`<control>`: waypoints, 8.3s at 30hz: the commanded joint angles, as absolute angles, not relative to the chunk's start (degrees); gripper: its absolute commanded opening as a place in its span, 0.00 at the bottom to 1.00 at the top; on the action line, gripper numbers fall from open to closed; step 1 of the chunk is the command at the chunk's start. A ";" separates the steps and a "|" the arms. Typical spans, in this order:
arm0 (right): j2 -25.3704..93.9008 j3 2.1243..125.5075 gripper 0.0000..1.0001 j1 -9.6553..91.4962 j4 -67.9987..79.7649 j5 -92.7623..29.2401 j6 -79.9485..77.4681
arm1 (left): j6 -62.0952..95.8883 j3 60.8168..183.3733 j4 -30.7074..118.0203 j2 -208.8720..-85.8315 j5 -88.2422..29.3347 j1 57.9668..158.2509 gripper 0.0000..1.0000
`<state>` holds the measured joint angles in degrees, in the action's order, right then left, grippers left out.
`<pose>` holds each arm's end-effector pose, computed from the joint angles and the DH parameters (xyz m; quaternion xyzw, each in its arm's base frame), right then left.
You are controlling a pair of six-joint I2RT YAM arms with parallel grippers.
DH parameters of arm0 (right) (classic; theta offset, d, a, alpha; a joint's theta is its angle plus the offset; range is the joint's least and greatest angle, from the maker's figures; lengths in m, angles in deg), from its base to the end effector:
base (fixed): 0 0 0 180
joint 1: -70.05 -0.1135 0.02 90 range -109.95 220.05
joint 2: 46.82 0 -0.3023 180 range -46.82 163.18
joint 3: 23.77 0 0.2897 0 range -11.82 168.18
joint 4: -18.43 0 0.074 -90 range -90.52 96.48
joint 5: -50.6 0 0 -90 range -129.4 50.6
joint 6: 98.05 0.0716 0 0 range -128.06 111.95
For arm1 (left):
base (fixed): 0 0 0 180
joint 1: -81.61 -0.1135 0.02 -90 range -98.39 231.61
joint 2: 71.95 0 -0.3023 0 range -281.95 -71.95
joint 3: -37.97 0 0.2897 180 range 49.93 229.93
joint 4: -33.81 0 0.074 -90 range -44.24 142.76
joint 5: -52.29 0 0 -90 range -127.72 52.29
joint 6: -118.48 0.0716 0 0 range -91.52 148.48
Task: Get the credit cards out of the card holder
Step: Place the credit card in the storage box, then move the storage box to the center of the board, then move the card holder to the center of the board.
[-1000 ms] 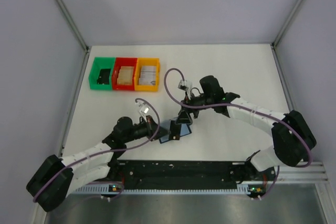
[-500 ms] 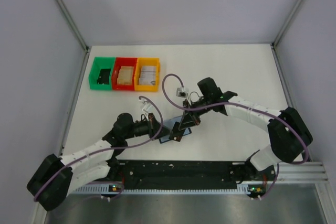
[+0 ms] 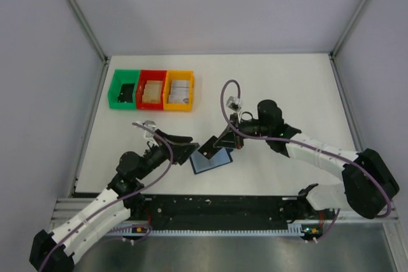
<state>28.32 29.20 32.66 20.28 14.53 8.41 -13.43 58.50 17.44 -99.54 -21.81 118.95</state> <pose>0.2189 0.2401 0.2560 -0.3876 0.6723 0.5624 0.2855 0.1317 -0.1251 0.2410 0.0798 0.6449 -0.5504 0.5243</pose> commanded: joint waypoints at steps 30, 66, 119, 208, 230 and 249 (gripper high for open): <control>25.69 17.63 0.00 31.46 68.79 4.28 36.77 | -24.16 61.00 -9.68 -114.22 -21.18 119.05 0.44; 11.99 18.51 0.98 33.40 28.45 -7.85 8.91 | 6.41 86.47 40.47 -121.24 -11.00 84.09 0.00; 19.80 14.11 0.98 33.40 33.99 -2.40 5.48 | 47.98 147.57 70.54 -196.49 14.68 54.89 0.00; 23.84 29.39 0.90 15.74 2.71 -31.56 0.73 | 1.84 86.76 48.54 -124.71 -17.51 84.60 0.99; 50.82 50.84 0.67 6.42 -8.63 -49.77 4.34 | 12.22 81.92 68.26 -95.59 -19.08 90.13 0.99; 59.53 55.51 0.62 1.93 -12.77 -50.21 5.74 | 12.57 81.65 68.96 -94.62 -21.02 91.72 0.99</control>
<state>57.93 53.54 2.80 -11.39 -49.47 5.49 12.09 81.91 70.60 -94.91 -22.05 91.15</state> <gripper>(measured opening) 0.620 0.986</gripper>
